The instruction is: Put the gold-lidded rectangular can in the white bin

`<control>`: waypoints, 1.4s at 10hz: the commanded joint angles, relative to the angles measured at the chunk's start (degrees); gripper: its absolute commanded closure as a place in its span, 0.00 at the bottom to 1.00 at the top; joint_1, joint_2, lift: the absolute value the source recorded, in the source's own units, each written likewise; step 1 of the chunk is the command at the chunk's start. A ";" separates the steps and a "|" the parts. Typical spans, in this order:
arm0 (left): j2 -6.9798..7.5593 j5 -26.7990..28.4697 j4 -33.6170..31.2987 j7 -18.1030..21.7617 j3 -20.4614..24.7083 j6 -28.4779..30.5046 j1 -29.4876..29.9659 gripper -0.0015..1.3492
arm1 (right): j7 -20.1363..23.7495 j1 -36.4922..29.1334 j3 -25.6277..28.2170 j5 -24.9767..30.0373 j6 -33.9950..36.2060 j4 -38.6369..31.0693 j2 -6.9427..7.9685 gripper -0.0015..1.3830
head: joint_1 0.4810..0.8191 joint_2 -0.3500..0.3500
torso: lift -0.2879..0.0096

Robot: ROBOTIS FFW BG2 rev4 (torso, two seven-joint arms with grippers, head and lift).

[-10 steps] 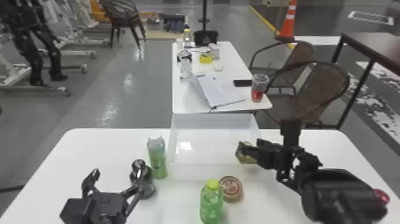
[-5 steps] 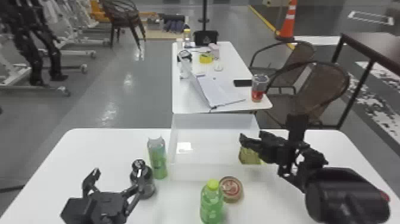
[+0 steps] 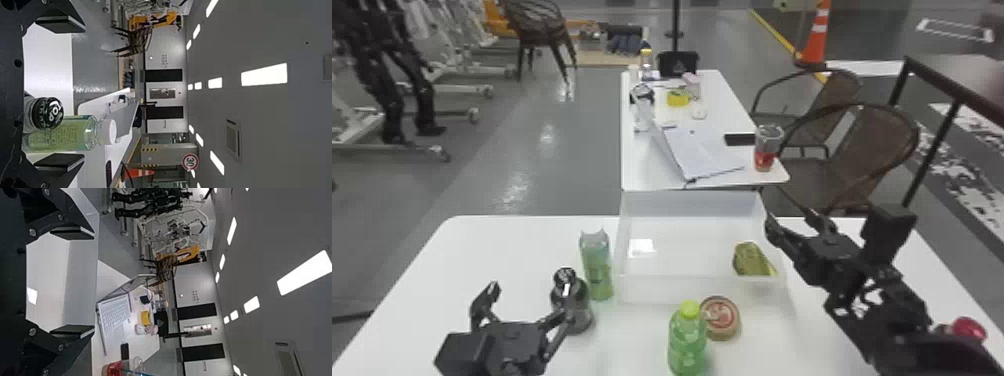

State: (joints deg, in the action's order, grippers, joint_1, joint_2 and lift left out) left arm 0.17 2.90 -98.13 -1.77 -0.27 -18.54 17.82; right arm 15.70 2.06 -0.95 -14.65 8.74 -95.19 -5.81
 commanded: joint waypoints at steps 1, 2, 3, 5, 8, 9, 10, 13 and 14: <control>0.00 0.00 -0.05 -0.08 -0.09 0.17 0.03 0.11 | -1.37 -7.34 0.69 -2.05 -6.02 -2.11 0.98 0.31 | 0.20 0.50 | 0.63; 0.09 0.00 -0.13 -0.08 -0.17 0.43 0.03 0.11 | -2.78 -11.38 1.57 -2.76 -7.51 -3.86 1.86 0.31 | 0.20 0.50 | 0.63; 0.09 0.18 -0.13 -0.08 -0.26 0.43 0.03 0.11 | -3.48 -14.90 1.92 -1.88 -7.25 -6.59 2.12 0.31 | 0.20 0.50 | 0.63; 0.09 0.27 -0.13 -0.08 -0.17 0.43 0.11 0.11 | -4.27 -19.99 1.92 -0.21 -6.64 -10.90 2.38 0.31 | 0.20 0.50 | 0.63; 0.62 0.62 -0.57 -0.08 -0.52 1.58 0.11 0.11 | -4.27 -23.69 2.80 3.40 -6.72 -12.83 2.30 0.31 | 0.20 0.50 | 0.63; 0.62 1.15 -0.57 -0.08 -0.70 1.93 -0.24 0.11 | -4.27 -23.25 2.71 3.75 -7.69 -11.95 2.91 0.31 | 0.20 0.50 | 0.63; 0.70 1.41 -1.10 -0.08 -0.79 2.28 -0.32 0.11 | -4.27 -23.07 2.71 4.19 -8.04 -11.60 3.61 0.31 | 0.20 0.50 | 0.63; 0.44 1.32 -1.72 -0.08 -0.52 3.42 0.11 0.11 | -4.36 -23.07 2.80 4.80 -7.87 -11.86 3.88 0.32 | 0.20 0.50 | 0.63; 0.18 1.32 -1.72 -0.08 -0.35 3.16 0.11 0.11 | -4.98 -23.07 2.80 5.07 -7.95 -12.04 3.88 0.31 | 0.20 0.50 | 0.63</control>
State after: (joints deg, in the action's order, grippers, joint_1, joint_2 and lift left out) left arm 0.49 4.21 -99.83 -1.84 -0.71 -15.23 17.91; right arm 10.77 -21.01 1.83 -9.73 0.85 -107.11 -1.93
